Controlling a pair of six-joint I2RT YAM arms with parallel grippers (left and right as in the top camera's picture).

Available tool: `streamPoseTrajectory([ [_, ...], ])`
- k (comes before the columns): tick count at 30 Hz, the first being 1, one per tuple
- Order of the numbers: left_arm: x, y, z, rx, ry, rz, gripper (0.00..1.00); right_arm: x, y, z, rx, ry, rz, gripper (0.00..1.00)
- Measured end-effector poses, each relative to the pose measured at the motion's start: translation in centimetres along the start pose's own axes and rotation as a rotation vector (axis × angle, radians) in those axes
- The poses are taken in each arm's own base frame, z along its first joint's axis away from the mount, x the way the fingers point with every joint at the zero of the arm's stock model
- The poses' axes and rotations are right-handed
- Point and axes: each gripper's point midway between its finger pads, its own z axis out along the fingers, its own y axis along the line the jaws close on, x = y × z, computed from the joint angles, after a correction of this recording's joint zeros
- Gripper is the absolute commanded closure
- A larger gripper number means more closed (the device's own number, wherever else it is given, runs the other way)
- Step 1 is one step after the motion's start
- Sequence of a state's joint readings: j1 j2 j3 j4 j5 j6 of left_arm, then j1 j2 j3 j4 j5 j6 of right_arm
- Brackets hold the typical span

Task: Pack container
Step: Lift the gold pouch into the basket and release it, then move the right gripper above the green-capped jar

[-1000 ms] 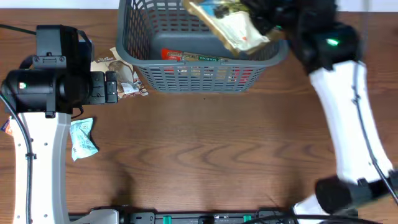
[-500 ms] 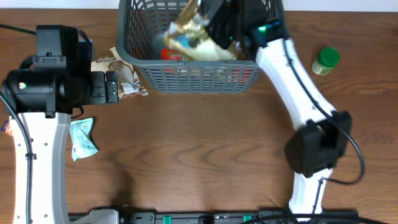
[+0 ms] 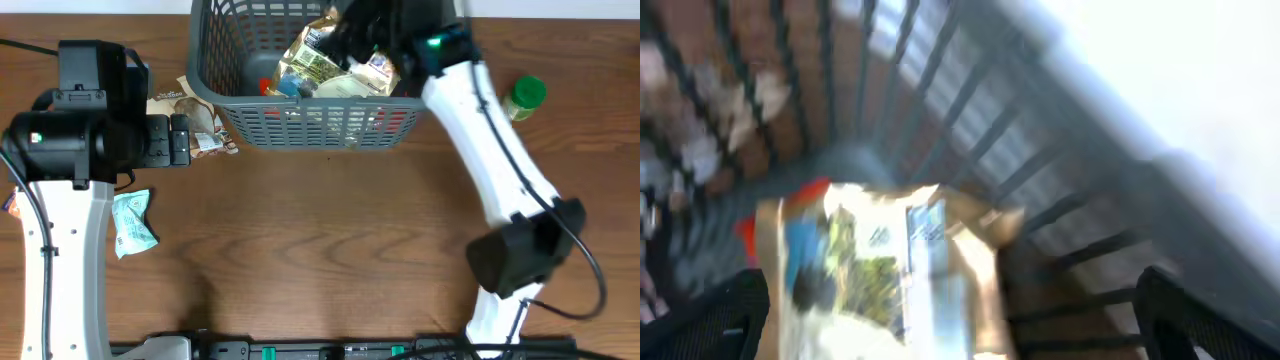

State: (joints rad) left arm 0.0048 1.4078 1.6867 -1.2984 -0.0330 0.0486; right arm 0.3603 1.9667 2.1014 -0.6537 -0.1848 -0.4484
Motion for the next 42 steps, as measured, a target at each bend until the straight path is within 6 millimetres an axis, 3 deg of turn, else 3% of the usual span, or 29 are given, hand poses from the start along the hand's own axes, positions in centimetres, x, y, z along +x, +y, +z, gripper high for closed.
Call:
streamPoseTrajectory([
  [2,0.0,0.0,0.0,0.000,0.000,0.000,0.01,-2.7,-3.3,-4.5,0.089,-0.059,0.101,0.01],
  [5,0.0,0.0,0.0,0.000,0.000,0.000,0.01,-3.4,-8.6,-11.5,0.231,-0.083,0.293,0.01],
  [7,0.0,0.0,0.0,0.000,0.000,0.000,0.02,-1.8,-12.8,-17.5,0.362,-0.080,0.478,0.01],
  [10,0.0,0.0,0.0,0.000,0.000,0.000,0.01,2.8,-17.8,-25.0,0.563,-0.052,0.744,0.01],
  [13,0.0,0.0,0.0,0.000,0.000,0.000,0.01,6.9,-19.8,-28.0,0.639,-0.009,0.912,0.01],
  [15,0.0,0.0,0.0,0.000,0.000,0.000,0.01,9.6,-20.3,-28.0,0.646,0.046,0.999,0.01],
  [18,0.0,0.0,0.0,0.000,0.000,0.000,0.01,13.4,-21.0,-26.4,0.631,0.142,1.080,0.01],
  [25,0.0,0.0,0.0,0.000,0.000,0.000,0.02,21.6,-23.1,-18.4,0.567,0.337,1.154,0.01],
  [29,0.0,0.0,0.0,0.000,0.000,0.000,0.01,25.4,-23.4,-15.3,0.555,0.419,1.174,0.01],
  [42,0.0,0.0,0.0,0.000,0.000,0.000,0.02,33.9,-22.6,-12.0,0.605,0.664,1.197,0.01],
])
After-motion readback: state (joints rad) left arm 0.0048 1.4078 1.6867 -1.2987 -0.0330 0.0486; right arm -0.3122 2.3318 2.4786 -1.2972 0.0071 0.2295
